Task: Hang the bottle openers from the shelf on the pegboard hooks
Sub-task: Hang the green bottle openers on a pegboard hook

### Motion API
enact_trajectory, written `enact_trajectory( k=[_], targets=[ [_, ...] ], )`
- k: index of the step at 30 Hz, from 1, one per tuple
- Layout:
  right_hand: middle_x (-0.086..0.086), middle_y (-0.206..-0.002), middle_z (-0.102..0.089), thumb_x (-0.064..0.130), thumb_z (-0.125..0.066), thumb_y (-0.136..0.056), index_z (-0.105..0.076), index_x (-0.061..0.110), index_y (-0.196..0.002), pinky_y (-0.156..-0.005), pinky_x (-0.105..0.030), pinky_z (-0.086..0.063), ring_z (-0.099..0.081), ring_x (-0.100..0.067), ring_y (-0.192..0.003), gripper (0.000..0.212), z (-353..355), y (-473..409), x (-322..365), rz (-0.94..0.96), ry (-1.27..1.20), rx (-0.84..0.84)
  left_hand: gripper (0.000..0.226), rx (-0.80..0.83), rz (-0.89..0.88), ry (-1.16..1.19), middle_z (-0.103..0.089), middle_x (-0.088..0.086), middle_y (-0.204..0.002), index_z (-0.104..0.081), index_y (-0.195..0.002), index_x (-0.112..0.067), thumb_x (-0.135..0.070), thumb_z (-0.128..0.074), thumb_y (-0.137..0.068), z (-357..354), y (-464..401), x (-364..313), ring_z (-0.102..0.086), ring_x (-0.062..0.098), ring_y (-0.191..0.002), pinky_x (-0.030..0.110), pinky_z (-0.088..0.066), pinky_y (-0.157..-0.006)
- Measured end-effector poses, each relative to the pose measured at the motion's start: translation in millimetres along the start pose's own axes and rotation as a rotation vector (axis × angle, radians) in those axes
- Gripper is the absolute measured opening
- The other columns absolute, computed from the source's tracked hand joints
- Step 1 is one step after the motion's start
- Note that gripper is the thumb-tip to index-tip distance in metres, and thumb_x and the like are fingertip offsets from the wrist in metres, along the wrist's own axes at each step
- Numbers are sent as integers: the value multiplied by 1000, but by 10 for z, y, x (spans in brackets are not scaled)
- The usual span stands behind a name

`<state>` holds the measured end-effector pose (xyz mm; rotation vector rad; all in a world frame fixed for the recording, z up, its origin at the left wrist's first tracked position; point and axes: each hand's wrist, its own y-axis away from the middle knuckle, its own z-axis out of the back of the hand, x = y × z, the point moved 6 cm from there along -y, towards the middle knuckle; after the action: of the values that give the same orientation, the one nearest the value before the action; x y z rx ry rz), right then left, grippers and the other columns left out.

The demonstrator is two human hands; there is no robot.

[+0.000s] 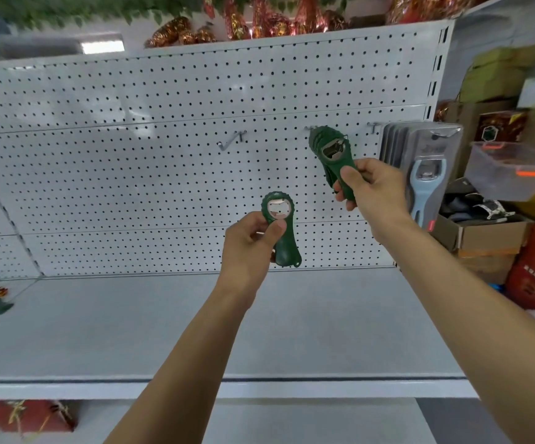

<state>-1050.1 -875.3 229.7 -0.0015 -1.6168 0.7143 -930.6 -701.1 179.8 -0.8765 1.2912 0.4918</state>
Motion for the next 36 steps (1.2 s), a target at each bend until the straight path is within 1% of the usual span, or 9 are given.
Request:
enact_trajectory(
  k=[2,7,12,17,20,23,26,31,36],
  targets=[
    [-4,-68,-64,8,-52,-96,-61,9,-94,-46,-25,-44,-57,-12,-52,9,-24,-55,-40,-14,7,-1,8,-1,0,2,-69,11,-89,-68,-89,-17,-14,-61,-93,3,-35,6,-64,22,-79,36,-59,-71],
    [-5,-68,-64,9,-52,-96,-60,7,-96,-46,-25,-43,-57,-14,-53,9,-69,-193,-75,-42,40,1,7,-3,11,8,-69,12,-89,-68,-90,-16,-15,-61,-92,8,-114,34,-64,24,-80,43,-59,-76],
    [-5,-68,-64,11,-53,-96,-59,11,-89,-43,-23,-44,-57,-14,-53,10,-75,-230,-115,-73,51,-13,5,6,11,16,-69,15,-92,-66,-92,-12,-13,-62,-92,-20,-160,50,-65,25,-78,39,-60,-70],
    [-9,-73,-67,17,-54,-97,-61,6,-101,-45,-24,-49,-61,-16,-54,13,-81,26,-297,-262,-39,-17,8,18,-6,32,-71,14,-90,-64,-97,-5,-11,-63,-91,-69,-166,49,-66,26,-76,42,-60,-71],
    [-8,-77,-71,23,-52,-98,-62,8,-98,-48,-26,-49,-63,-17,-59,18,-176,317,-321,-316,-22,74,5,30,-14,50,-71,10,-87,-63,-95,-7,-8,-64,-89,-113,-148,50,-69,25,-73,41,-60,-74],
    [-5,-82,-72,29,-54,-96,-66,7,-95,-57,-28,-53,-66,-15,-66,25,-284,592,-250,-268,31,223,12,45,-31,83,-71,13,-93,-63,-100,-8,-5,-65,-89,-168,-105,43,-73,26,-75,40,-60,-79],
    [-9,-82,-72,21,-61,-93,-66,8,-95,-56,-27,-52,-67,-15,-65,14,-284,720,-173,-183,63,289,16,69,-43,131,-71,15,-97,-63,-104,-6,-4,-65,-89,-218,-60,22,-74,27,-77,39,-60,-79],
    [-12,-78,-70,10,-62,-91,-64,9,-90,-53,-18,-42,-58,-9,-58,3,-126,673,-89,-64,160,215,13,93,-76,109,-73,8,-91,-65,-101,-11,-8,-65,-89,-312,-14,-65,-70,19,-74,27,-58,-66],
    [-9,-81,-70,6,-60,-92,-63,13,-88,-67,-27,-54,-66,-18,-72,9,30,610,67,61,106,99,15,123,-127,43,-71,3,-94,-64,-107,-19,-17,-63,-92,-382,20,-165,-69,16,-75,27,-58,-66]
  ],
)
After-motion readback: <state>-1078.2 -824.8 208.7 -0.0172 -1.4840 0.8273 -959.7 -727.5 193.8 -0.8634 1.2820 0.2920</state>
